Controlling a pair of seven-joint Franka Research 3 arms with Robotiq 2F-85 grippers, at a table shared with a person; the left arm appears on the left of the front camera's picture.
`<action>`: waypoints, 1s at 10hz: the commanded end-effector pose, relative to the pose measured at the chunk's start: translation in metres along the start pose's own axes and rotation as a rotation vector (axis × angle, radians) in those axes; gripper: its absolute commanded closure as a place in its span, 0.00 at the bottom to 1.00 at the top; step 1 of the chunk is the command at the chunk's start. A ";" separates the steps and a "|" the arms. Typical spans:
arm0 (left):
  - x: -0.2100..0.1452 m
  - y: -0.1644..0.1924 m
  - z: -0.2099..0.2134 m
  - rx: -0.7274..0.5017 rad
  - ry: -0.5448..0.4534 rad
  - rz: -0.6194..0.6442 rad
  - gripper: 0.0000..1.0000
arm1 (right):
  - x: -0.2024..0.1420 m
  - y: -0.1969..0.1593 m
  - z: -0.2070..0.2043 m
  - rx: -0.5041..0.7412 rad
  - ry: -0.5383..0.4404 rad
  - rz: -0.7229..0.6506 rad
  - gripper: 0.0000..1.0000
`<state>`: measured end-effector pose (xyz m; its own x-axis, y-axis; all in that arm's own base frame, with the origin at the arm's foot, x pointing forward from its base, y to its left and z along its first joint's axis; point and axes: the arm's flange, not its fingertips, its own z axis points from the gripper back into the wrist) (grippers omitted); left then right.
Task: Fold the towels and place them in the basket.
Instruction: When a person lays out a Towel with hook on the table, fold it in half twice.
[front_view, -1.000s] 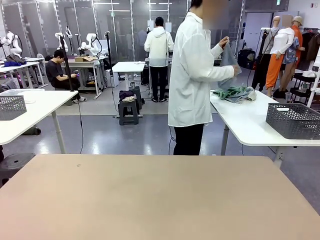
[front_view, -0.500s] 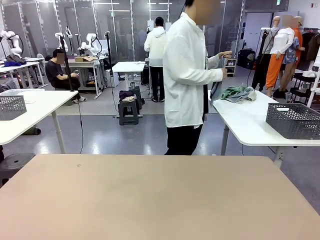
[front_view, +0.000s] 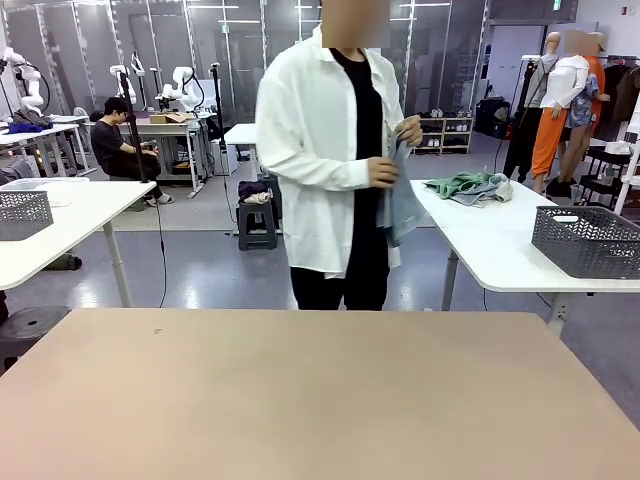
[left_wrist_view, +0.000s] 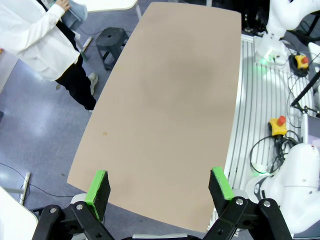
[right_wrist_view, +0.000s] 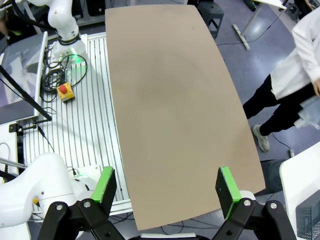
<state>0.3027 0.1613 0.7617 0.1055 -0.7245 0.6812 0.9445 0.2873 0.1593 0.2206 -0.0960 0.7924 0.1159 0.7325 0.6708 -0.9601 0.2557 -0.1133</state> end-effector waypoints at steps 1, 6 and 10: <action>0.000 0.000 0.000 -0.001 -0.001 -0.002 0.00 | 0.001 0.002 0.000 0.000 -0.004 0.005 0.00; 0.000 0.000 0.000 -0.001 -0.001 -0.002 0.00 | 0.001 0.002 0.000 0.000 -0.004 0.005 0.00; 0.000 0.000 0.000 -0.001 -0.001 -0.002 0.00 | 0.001 0.002 0.000 0.000 -0.004 0.005 0.00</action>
<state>0.3027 0.1613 0.7617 0.1056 -0.7245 0.6812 0.9444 0.2875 0.1593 0.2206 -0.0959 0.7924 0.1160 0.7325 0.6708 -0.9601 0.2558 -0.1133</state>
